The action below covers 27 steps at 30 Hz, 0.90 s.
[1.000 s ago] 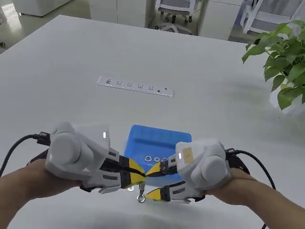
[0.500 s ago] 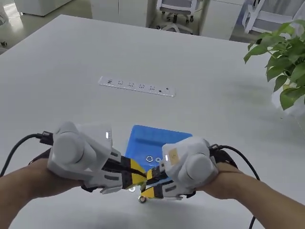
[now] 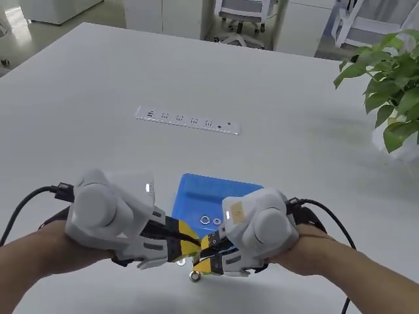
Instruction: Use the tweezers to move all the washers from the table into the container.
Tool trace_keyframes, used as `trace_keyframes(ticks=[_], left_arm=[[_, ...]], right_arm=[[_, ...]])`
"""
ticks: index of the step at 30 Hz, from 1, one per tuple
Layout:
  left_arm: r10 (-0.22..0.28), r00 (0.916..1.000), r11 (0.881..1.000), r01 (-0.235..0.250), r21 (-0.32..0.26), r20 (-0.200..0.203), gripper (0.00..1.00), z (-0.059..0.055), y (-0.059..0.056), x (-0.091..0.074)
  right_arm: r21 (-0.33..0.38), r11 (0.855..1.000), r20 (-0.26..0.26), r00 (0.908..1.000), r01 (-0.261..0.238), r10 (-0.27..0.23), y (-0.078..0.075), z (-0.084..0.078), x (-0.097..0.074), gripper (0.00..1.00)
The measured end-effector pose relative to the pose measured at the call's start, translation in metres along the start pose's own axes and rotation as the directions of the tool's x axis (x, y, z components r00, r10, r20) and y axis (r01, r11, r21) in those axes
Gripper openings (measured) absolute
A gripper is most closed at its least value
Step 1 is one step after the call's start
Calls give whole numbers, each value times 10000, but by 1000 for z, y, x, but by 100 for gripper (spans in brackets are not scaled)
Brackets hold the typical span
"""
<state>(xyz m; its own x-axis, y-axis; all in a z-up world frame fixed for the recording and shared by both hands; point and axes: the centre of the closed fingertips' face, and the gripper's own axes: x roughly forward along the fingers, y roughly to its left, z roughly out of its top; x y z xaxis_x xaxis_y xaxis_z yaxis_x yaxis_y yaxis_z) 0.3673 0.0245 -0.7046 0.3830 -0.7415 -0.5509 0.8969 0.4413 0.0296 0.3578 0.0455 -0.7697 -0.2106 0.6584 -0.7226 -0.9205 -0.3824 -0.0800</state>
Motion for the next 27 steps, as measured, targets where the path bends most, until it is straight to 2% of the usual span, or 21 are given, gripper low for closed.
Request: trace_keyframes(ticks=[3, 8, 15, 20, 27], left_arm=[[54, 9999, 10000, -53, -54, 102, 8, 2, 0, -1], [97, 9995, 9999, -94, -127, 295, 16, 5, 0, -6], [397, 9982, 9981, -375, -496, 443, 33, 1, 3, -13], [479, 9973, 9958, -434, -803, 556, 44, -2, 0, -16], [854, 9931, 9903, -757, -1162, 807, 58, -5, 3, -21]], right_arm=[[118, 9999, 64, 10000, 43, -44, -1, 1, -1, 9], [206, 9997, 151, 9998, 112, -115, -2, 4, -4, 9], [337, 9993, 218, 9996, 191, -198, -3, 9, -12, 9], [517, 9984, 302, 9993, 220, -236, -5, 13, -21, 9], [597, 9978, 375, 9988, 287, -310, -8, 20, -32, 9]])
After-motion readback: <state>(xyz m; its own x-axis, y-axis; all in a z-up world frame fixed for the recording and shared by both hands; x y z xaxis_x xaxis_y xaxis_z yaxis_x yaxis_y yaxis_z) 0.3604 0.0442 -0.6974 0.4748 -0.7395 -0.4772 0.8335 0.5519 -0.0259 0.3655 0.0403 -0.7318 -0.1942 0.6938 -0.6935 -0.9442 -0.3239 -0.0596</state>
